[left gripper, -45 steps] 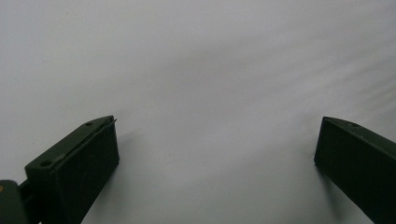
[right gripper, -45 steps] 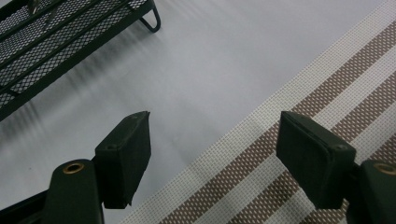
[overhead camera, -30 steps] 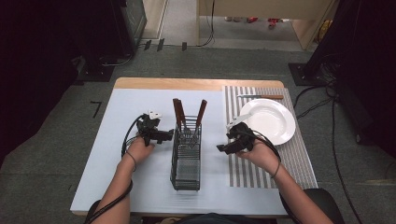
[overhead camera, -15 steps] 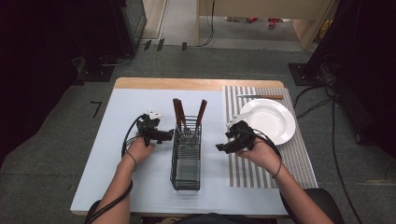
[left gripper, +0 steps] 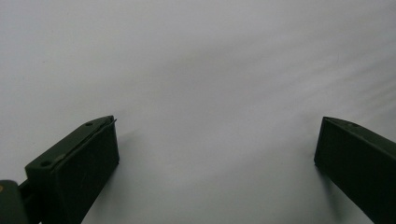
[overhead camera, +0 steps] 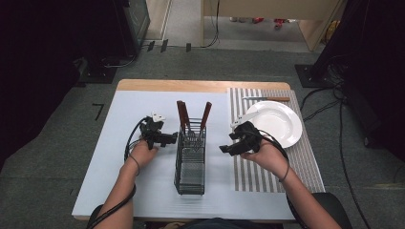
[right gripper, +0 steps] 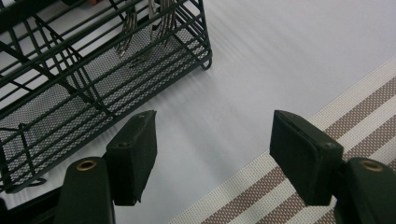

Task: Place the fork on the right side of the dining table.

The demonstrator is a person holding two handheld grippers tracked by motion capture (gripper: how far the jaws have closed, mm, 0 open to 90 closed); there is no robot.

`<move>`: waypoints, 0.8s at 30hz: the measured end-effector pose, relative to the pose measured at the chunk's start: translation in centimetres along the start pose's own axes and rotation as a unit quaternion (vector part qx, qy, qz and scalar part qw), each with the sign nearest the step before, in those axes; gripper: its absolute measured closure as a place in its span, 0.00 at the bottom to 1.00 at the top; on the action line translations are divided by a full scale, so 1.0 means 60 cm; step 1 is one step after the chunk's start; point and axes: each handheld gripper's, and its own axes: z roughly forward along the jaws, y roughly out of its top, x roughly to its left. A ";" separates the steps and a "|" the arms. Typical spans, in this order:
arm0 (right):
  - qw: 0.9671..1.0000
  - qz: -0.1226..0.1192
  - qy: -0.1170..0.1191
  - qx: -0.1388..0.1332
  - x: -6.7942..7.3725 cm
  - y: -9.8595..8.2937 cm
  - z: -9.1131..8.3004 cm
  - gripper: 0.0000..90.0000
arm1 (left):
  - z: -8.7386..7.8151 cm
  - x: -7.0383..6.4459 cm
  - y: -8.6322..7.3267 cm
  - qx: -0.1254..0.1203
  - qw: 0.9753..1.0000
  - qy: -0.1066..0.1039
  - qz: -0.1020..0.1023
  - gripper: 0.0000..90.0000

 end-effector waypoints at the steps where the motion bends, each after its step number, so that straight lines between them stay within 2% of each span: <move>1: 1.000 -0.001 0.000 -0.002 0.001 0.002 -0.002 0.36 | 0.000 0.000 0.000 0.000 1.000 0.000 0.000 0.00; 24: 0.999 -0.019 0.007 -0.033 0.030 0.045 -0.046 0.38 | 0.000 0.000 0.000 0.000 1.000 0.000 0.000 0.00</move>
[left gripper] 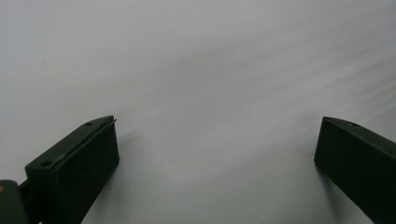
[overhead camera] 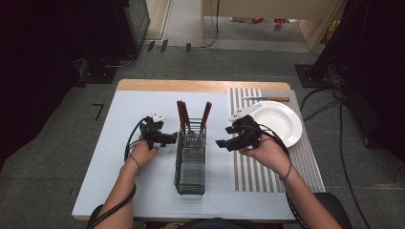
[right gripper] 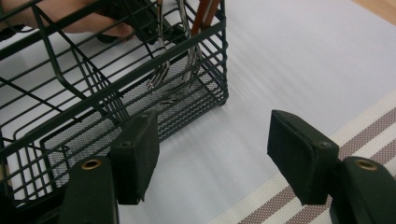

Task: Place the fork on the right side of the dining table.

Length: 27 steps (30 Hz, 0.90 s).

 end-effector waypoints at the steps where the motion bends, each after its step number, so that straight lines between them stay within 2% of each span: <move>1: 1.000 0.000 0.000 0.000 0.000 0.000 0.000 0.38 | 0.000 0.000 0.000 0.000 1.000 0.000 0.000 0.00; 12: 1.000 -0.009 0.005 -0.016 0.012 0.025 -0.015 0.39 | 0.000 0.000 0.000 0.000 1.000 0.000 0.000 0.00; 27: 0.999 -0.018 0.016 -0.034 0.020 0.055 -0.014 0.41 | 0.000 0.000 0.000 0.000 1.000 0.000 0.000 0.00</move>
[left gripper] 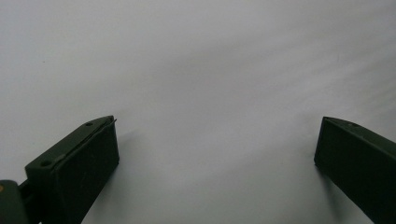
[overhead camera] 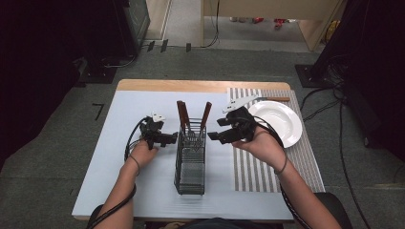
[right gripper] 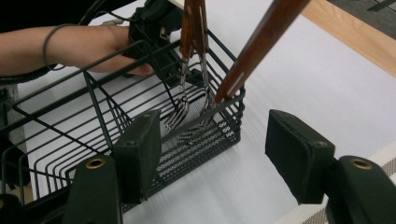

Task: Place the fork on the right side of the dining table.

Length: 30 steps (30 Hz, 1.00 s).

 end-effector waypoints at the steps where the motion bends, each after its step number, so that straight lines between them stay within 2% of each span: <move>1: 1.000 -0.003 0.002 -0.002 0.001 0.005 0.001 0.41 | 0.000 0.000 0.000 0.000 1.000 0.000 0.000 0.00; 9: 1.000 -0.006 0.002 -0.009 -0.002 0.016 0.005 0.44 | 0.000 0.000 0.000 0.000 1.000 0.000 0.000 0.00; 19: 1.000 0.003 -0.006 -0.011 -0.027 0.037 0.021 0.46 | 0.000 0.000 0.000 0.001 1.000 0.000 0.000 0.00; 30: 0.999 0.023 0.000 -0.023 -0.047 0.051 0.033 0.53 | 0.000 0.000 0.000 0.000 1.000 0.000 -0.001 0.00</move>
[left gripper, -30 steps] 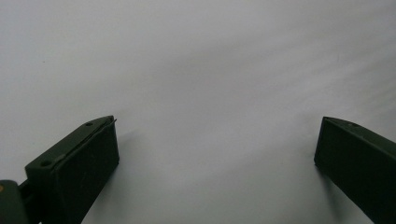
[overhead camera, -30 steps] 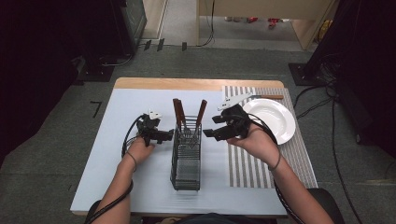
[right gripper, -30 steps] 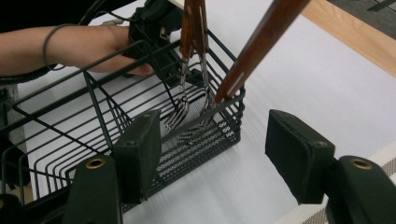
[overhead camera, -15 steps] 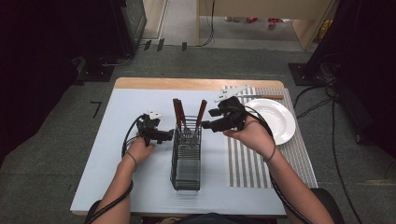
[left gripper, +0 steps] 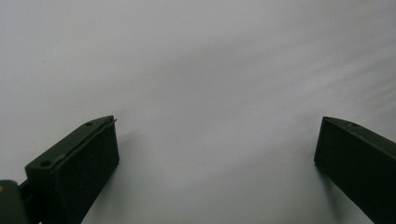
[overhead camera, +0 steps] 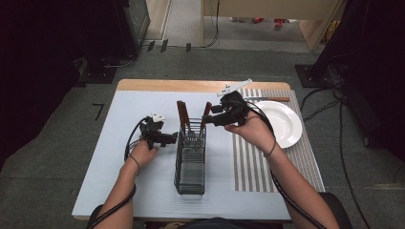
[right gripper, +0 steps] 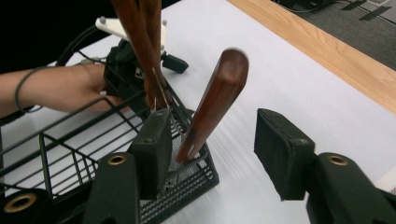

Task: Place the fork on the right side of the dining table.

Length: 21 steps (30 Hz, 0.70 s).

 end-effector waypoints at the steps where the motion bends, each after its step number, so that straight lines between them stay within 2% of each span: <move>1: 1.000 0.002 0.003 -0.002 -0.002 0.002 0.001 0.54 | 0.000 0.000 0.000 0.000 1.000 0.000 0.000 0.00; 8: 1.000 0.013 0.017 0.000 -0.006 0.014 0.007 0.70 | 0.000 0.000 0.000 0.000 1.000 0.000 0.000 0.00; 13: 1.000 0.008 0.024 0.008 0.000 0.018 0.007 0.82 | 0.000 0.000 0.000 0.001 1.000 0.000 0.001 0.00; 21: 0.999 0.017 0.036 0.010 0.004 0.018 0.001 0.87 | 0.000 0.000 0.000 0.001 1.000 0.000 0.001 0.00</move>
